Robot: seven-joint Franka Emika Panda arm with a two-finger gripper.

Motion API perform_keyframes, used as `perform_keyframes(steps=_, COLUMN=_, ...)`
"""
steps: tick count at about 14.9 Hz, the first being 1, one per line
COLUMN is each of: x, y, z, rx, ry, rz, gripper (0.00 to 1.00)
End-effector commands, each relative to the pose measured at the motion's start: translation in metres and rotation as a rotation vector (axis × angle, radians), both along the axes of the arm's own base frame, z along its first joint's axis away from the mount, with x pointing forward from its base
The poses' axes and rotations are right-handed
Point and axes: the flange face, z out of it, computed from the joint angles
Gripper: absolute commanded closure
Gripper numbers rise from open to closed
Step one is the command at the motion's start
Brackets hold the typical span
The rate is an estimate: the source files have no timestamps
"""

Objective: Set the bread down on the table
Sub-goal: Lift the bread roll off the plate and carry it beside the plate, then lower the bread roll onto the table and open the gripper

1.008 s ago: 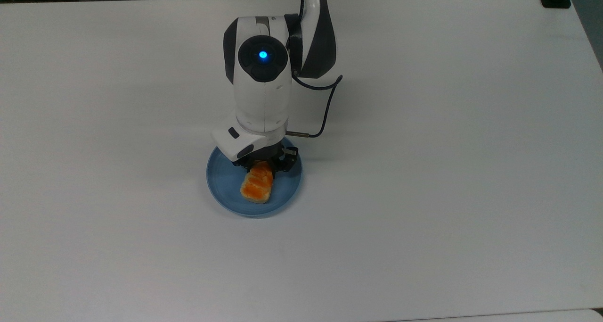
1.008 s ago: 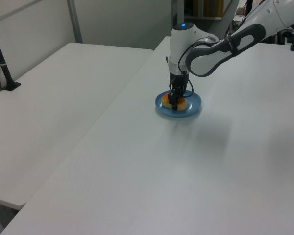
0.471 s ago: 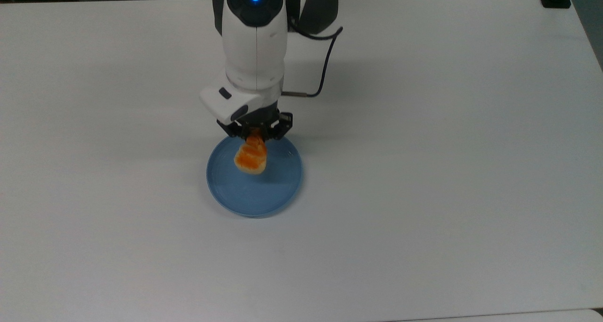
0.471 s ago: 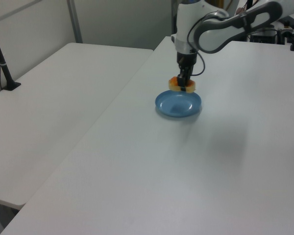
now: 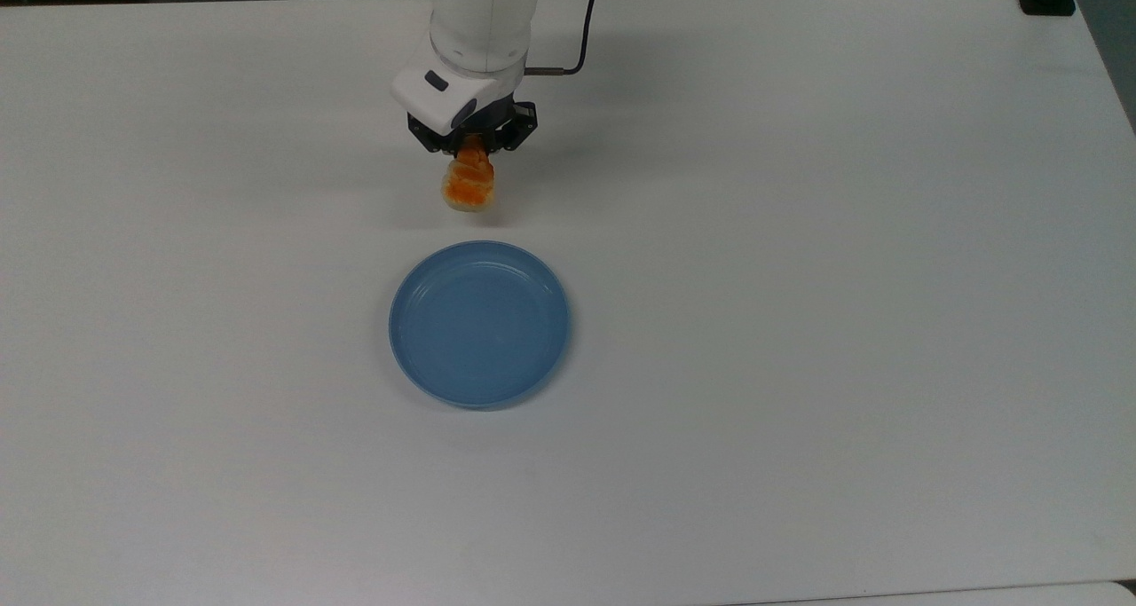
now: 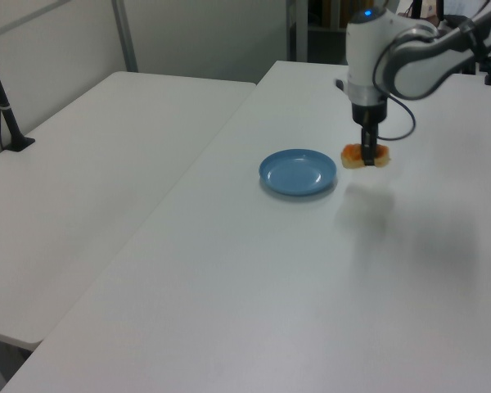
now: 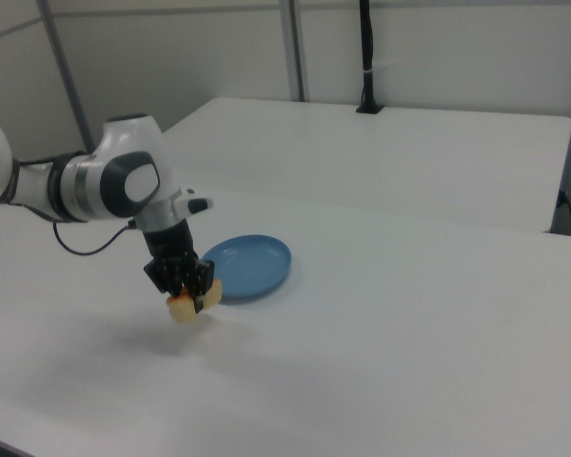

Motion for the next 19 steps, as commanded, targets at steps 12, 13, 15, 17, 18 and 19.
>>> perform_keyframes(steps=12, x=0.005, y=0.011, z=0.006, rx=-0.052, ry=0.062, rz=-0.008, gripper=0.0)
perform_keyframes(steps=13, x=0.011, y=0.022, z=0.021, rx=-0.044, ry=0.053, rz=-0.021, gripper=0.0)
perform_keyframes(steps=15, x=0.021, y=0.039, z=0.05, rx=-0.008, ry=0.033, rz=-0.042, gripper=0.0)
perform_keyframes(steps=17, x=0.03, y=0.045, z=0.086, rx=0.032, ry=0.014, rz=-0.065, gripper=0.0)
perform_keyframes(steps=18, x=0.034, y=0.048, z=0.105, rx=0.053, ry=0.005, rz=-0.083, gripper=0.0)
perform_keyframes(steps=19, x=0.037, y=0.049, z=0.125, rx=0.073, ry=-0.005, rz=-0.104, gripper=0.0)
